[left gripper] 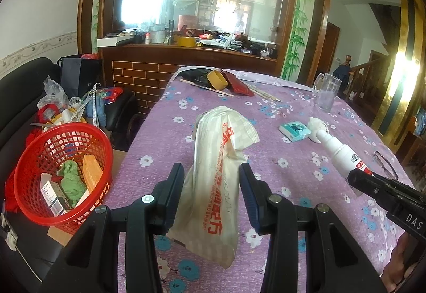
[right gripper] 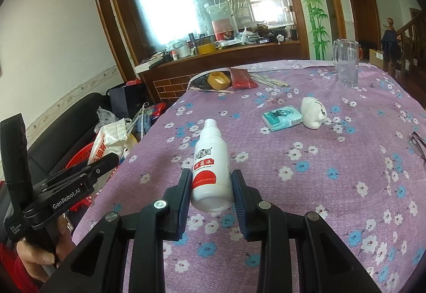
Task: Collect trash
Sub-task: 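Carry the red-printed bag and white bottle over the red basket with both grippers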
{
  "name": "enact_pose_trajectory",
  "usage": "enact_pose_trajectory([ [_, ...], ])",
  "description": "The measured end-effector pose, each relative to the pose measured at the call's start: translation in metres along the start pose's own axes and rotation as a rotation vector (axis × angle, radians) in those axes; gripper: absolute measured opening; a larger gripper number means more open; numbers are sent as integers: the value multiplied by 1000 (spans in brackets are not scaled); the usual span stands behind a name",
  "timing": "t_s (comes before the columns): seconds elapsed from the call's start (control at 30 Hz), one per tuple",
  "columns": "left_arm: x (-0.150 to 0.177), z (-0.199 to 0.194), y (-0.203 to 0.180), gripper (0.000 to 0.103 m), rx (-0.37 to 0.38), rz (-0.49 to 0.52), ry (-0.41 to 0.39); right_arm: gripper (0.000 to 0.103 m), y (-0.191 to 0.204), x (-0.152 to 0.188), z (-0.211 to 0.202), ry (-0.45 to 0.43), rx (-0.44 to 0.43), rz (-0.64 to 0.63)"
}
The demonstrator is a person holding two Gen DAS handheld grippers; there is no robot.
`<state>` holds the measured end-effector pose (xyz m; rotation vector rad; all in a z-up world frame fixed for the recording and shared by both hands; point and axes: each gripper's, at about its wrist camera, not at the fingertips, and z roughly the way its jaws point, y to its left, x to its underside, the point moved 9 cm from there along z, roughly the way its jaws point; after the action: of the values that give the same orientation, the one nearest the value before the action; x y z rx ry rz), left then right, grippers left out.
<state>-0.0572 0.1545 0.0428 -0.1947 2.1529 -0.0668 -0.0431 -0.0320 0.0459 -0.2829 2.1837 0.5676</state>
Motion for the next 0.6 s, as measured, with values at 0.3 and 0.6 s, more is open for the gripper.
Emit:
enact_pose_trajectory([
  [0.3,-2,-5,11,42,-14,-15,-11,33,13,-1,3,2,-16,-28],
  [0.6,-6,-12,30,42,-38,-39,-22,33,28,-5,7,7,-40,-53],
])
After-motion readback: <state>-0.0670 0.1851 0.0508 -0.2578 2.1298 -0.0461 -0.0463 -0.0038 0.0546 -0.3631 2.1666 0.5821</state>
